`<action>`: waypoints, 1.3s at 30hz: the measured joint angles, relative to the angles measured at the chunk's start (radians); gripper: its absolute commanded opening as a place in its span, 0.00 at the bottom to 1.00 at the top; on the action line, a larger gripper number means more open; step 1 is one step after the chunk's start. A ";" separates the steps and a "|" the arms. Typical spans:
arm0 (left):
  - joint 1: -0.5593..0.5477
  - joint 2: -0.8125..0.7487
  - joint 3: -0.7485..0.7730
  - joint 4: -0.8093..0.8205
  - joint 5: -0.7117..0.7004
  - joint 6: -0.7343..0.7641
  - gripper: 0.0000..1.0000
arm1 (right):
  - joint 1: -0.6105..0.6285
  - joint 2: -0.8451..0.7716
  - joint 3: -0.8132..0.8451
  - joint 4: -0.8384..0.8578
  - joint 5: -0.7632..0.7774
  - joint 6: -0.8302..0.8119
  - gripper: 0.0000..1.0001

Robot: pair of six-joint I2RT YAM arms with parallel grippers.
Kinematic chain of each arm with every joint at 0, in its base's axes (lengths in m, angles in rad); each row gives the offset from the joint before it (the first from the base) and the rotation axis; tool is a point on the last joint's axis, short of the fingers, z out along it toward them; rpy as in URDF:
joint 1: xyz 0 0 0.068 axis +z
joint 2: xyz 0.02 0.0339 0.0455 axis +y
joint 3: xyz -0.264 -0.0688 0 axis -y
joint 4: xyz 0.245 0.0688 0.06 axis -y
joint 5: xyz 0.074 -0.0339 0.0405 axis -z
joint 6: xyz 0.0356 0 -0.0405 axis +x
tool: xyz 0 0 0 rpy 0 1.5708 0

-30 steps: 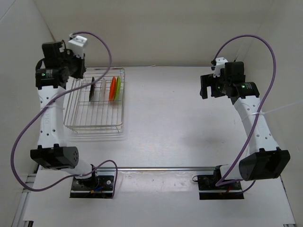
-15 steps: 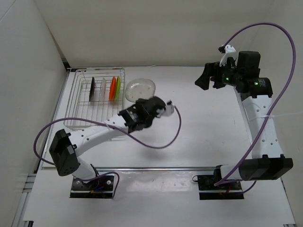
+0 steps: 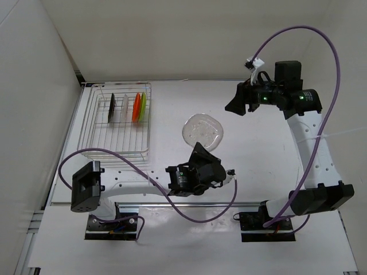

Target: Unload the plates from the dish rack

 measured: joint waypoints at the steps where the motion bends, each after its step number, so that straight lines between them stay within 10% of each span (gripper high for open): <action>1: -0.009 0.011 0.002 0.000 -0.002 0.003 0.12 | 0.014 0.003 -0.002 -0.007 0.002 -0.008 0.66; 15: -0.014 0.064 0.024 0.064 -0.041 0.087 0.12 | 0.093 0.021 -0.166 -0.018 0.058 -0.052 0.69; 30: -0.014 0.090 0.075 0.075 -0.057 0.115 0.12 | 0.111 0.030 -0.187 -0.009 0.100 -0.048 0.00; 34: -0.010 0.096 0.075 0.062 -0.057 0.111 0.12 | 0.115 0.030 -0.188 -0.005 0.108 -0.027 0.00; 39: 0.028 0.103 0.077 0.061 -0.044 0.118 0.71 | 0.119 0.031 -0.188 0.014 0.124 0.012 0.00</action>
